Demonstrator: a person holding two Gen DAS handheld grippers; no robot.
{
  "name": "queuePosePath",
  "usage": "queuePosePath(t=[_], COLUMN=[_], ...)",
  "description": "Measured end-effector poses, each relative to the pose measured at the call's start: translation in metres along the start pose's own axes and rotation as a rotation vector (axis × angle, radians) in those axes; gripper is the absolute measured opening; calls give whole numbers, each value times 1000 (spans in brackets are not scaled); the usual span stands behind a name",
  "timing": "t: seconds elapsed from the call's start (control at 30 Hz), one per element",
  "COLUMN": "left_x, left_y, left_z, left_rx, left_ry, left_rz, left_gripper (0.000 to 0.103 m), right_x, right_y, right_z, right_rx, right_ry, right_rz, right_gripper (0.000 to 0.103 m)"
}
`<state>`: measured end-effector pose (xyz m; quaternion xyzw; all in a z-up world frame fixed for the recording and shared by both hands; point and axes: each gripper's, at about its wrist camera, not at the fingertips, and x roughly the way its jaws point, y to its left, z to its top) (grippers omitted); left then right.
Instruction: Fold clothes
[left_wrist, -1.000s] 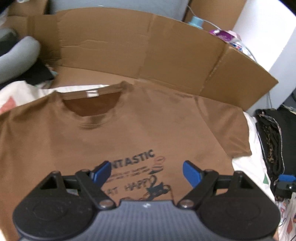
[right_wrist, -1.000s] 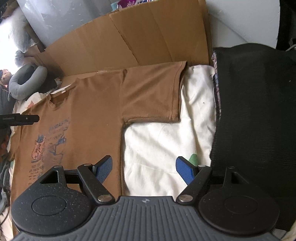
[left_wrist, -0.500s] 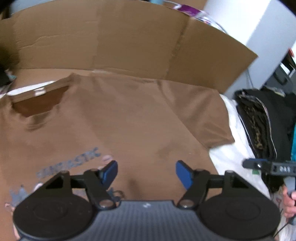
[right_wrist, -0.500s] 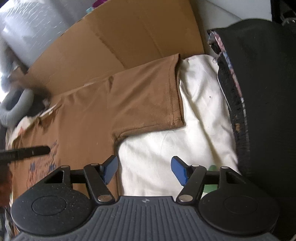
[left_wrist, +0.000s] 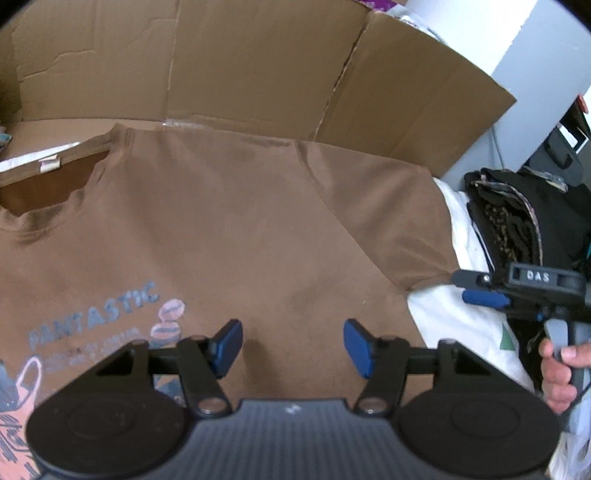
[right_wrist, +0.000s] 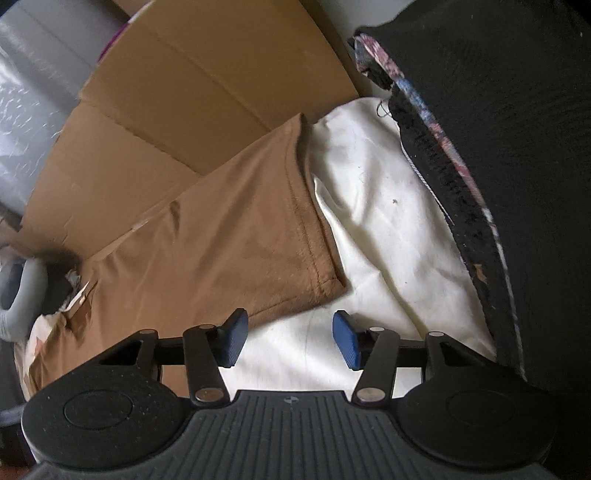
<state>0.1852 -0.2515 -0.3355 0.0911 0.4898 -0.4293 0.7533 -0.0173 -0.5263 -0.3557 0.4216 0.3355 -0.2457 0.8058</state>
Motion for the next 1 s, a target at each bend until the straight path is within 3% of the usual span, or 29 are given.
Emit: queuePosePath(t=[0.23, 0.33, 0.37, 0.47, 0.6, 0.73, 0.87, 1.0], left_x=[2, 2, 1, 0, 2, 6, 9, 15], left_y=[5, 8, 8, 7, 7, 3, -4, -9], left_z=[-5, -5, -5, -5, -5, -4, -4, -5], left_rx=[-14, -26, -27, -24, -24, -10, 16, 19], left_ry=[14, 16, 15, 12, 14, 20, 23, 30], left_rz=[11, 14, 14, 11, 10, 4, -14, -24], left_gripper=[62, 61, 61, 61, 61, 60, 57, 53], right_x=[14, 19, 21, 16, 8, 18, 10, 13], right_y=[0, 0, 0, 4, 9, 3, 0, -3], right_z=[14, 19, 21, 22, 24, 22, 17, 6], right_rx=[42, 60, 66, 45, 17, 50, 113, 112], right_ry=[3, 4, 5, -24, -63, -20, -12, -3], right_rz=[-35, -50, -55, -77, -106, -124, -74, -44], right_gripper=[48, 22, 8, 4, 4, 8, 49, 51])
